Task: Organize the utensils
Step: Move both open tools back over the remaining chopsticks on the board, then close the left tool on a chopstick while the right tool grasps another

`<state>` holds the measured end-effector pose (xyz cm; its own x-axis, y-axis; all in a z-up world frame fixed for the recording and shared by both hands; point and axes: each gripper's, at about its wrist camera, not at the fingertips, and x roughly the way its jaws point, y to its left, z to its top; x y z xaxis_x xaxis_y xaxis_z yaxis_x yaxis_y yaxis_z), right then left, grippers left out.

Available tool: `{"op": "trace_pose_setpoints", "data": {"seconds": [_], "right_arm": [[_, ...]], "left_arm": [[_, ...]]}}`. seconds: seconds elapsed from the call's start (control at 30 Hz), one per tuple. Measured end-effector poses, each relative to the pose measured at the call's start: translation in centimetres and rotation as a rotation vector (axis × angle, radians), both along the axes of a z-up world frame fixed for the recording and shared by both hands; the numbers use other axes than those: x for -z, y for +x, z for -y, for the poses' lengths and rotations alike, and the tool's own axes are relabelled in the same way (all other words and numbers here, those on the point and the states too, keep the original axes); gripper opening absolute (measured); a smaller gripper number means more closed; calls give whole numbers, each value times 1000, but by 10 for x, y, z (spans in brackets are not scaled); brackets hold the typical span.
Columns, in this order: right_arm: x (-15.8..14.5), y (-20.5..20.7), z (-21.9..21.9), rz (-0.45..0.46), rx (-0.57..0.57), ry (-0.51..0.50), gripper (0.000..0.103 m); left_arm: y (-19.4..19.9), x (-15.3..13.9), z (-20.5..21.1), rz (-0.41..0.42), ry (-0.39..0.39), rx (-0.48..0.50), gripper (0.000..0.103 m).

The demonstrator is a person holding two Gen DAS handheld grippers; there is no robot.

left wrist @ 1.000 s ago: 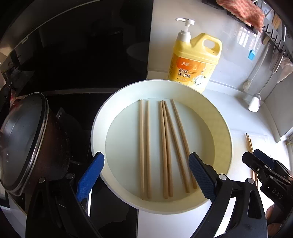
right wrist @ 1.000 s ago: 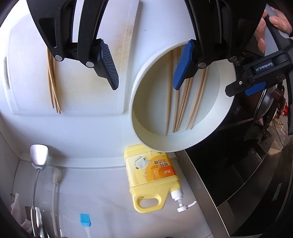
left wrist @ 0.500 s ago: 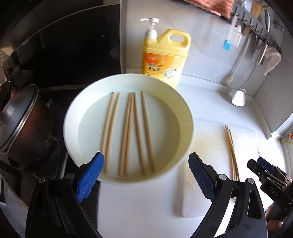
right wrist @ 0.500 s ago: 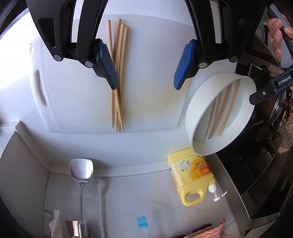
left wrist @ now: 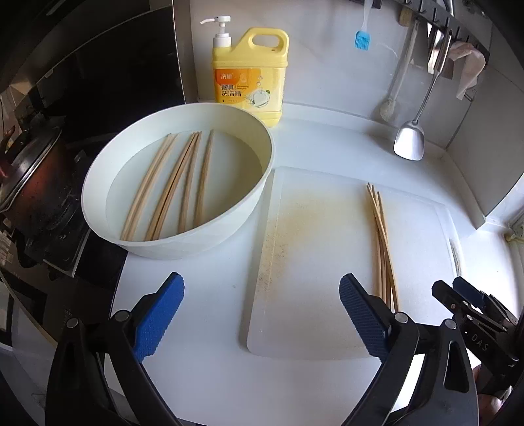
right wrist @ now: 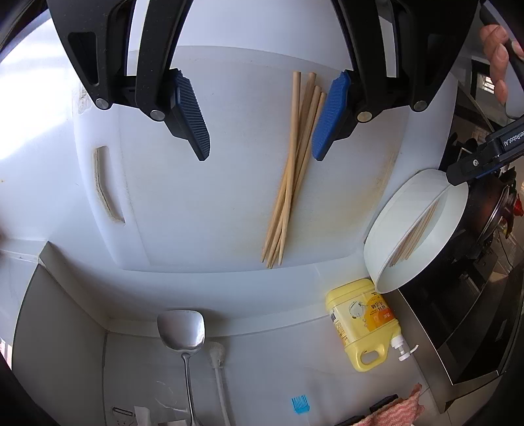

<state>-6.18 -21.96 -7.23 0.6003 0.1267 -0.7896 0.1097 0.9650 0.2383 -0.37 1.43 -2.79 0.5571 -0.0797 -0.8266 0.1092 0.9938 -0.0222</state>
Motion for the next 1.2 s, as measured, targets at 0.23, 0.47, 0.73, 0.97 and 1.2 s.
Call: {"op": "trace_pose_setpoints", "data": {"seconds": [0.23, 0.47, 0.73, 0.97, 1.2], "right_arm": [[21, 16, 6, 44, 7, 4, 62], [41, 35, 3, 107, 16, -22, 62], [43, 47, -8, 109, 4, -67, 62], [51, 51, -8, 88, -2, -109, 62], [53, 45, 7, 102, 27, -114, 62]], "left_arm": [[7, 24, 14, 37, -7, 6, 94], [9, 50, 23, 116, 8, 18, 94], [14, 61, 33, 96, -6, 38, 94], [16, 65, 34, 95, -22, 29, 94], [17, 68, 44, 91, -33, 35, 94]]}}
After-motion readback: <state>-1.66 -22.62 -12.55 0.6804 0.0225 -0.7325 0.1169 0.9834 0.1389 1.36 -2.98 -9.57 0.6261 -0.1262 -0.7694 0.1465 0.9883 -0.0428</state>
